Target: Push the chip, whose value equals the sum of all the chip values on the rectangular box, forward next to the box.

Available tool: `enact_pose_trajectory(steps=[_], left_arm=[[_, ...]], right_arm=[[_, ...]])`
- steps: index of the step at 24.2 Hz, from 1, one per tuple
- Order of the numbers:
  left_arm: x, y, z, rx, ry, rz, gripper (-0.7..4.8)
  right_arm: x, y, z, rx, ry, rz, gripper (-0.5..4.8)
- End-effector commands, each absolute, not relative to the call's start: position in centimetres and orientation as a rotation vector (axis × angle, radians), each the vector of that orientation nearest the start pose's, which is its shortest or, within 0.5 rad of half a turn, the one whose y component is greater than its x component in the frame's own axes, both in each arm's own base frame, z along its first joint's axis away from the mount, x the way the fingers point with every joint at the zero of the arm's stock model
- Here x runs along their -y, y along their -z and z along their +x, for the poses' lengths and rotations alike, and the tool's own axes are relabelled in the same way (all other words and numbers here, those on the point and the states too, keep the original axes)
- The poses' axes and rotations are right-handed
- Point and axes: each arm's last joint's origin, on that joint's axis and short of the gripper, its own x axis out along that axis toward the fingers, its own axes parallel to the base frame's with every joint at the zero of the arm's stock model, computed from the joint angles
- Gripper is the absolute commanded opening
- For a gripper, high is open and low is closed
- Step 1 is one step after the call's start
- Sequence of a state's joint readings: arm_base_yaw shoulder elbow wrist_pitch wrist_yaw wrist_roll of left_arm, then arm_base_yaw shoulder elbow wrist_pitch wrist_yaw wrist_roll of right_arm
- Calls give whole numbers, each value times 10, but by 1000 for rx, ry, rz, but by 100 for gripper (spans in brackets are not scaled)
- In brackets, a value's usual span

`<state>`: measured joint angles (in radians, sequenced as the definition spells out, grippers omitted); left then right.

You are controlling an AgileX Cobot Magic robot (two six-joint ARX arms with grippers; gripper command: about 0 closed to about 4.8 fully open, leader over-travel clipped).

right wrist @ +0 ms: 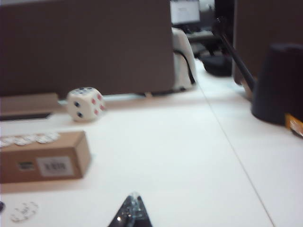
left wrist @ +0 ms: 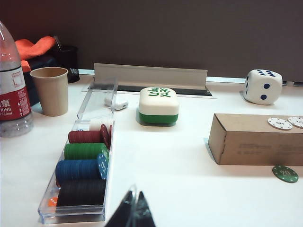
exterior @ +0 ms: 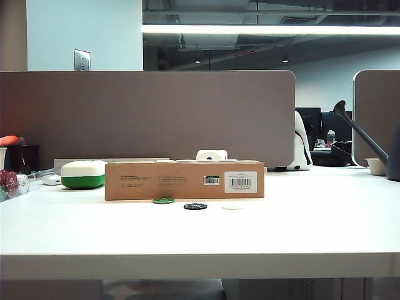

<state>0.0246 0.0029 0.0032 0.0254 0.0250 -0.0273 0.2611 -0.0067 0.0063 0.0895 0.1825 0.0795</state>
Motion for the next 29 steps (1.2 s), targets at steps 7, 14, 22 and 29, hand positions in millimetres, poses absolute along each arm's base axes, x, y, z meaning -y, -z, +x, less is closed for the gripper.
enact_pose_trajectory(steps=[7, 14, 22, 29], left_arm=[[-2, -169, 97, 42, 3, -26, -5], [-2, -169, 97, 42, 3, -26, -5], [-2, -169, 97, 42, 3, -26, -5], [-2, -169, 97, 42, 3, -26, -5]], right_arm=[[-16, -172, 96, 81, -59, 85, -4], [-11, -171, 97, 75, -118, 73, -4], [-10, -166, 97, 25, -118, 26, -4], [-10, -165, 97, 12, -117, 11, -4]])
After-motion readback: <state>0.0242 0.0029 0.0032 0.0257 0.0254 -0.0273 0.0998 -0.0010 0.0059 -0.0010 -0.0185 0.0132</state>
